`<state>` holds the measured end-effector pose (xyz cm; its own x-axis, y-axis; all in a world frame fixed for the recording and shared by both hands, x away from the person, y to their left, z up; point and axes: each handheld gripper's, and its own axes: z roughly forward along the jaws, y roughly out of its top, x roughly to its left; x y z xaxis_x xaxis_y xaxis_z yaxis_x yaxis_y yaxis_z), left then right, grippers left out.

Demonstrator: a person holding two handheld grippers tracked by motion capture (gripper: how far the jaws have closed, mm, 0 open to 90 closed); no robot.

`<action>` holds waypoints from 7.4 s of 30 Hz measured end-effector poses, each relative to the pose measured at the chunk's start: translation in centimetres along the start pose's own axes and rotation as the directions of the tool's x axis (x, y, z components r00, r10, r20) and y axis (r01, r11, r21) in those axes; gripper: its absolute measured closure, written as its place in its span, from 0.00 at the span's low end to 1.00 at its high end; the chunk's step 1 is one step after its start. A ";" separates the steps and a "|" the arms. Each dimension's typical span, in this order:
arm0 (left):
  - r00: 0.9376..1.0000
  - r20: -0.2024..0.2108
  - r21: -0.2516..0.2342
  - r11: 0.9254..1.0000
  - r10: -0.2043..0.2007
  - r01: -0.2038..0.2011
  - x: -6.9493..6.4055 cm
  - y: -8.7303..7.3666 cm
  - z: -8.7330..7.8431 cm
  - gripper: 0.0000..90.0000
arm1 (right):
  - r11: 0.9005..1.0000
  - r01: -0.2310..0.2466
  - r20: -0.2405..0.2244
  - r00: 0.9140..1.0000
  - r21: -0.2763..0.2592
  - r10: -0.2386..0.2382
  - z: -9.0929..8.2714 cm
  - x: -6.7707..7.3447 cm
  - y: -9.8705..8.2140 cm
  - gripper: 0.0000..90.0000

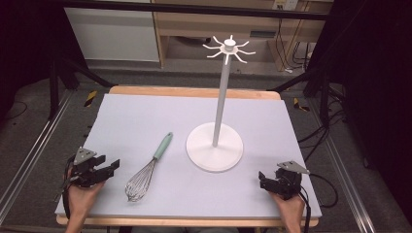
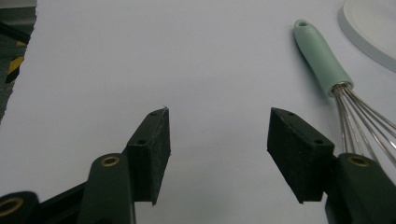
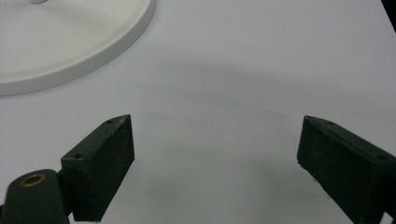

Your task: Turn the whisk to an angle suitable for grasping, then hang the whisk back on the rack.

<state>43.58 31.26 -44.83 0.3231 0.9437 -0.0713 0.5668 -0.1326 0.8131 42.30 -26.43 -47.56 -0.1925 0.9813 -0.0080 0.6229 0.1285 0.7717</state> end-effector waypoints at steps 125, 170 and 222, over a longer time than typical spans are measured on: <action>0.953 0.197 0.272 0.921 0.229 -0.278 -9.8 8.0 7.5 0.52 | 0.999 0.046 0.009 0.999 0.008 -0.046 0.0 0.4 -0.2 0.11; 0.964 0.195 0.445 0.860 0.178 -0.249 -9.7 7.0 11.7 0.70 | 0.998 0.048 -0.001 0.999 0.027 -0.048 0.2 0.6 -0.2 0.11; 0.951 0.274 0.268 0.939 0.141 -0.216 -8.7 8.3 4.8 0.76 | 0.998 0.049 0.007 0.999 0.035 -0.049 0.3 0.6 -0.2 0.11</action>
<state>49.05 20.47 -40.23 0.5948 0.7961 -0.1115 0.6652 -0.4097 0.6242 42.30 -25.85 -47.89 -0.2173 0.9748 -0.0503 0.6387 0.1809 0.7479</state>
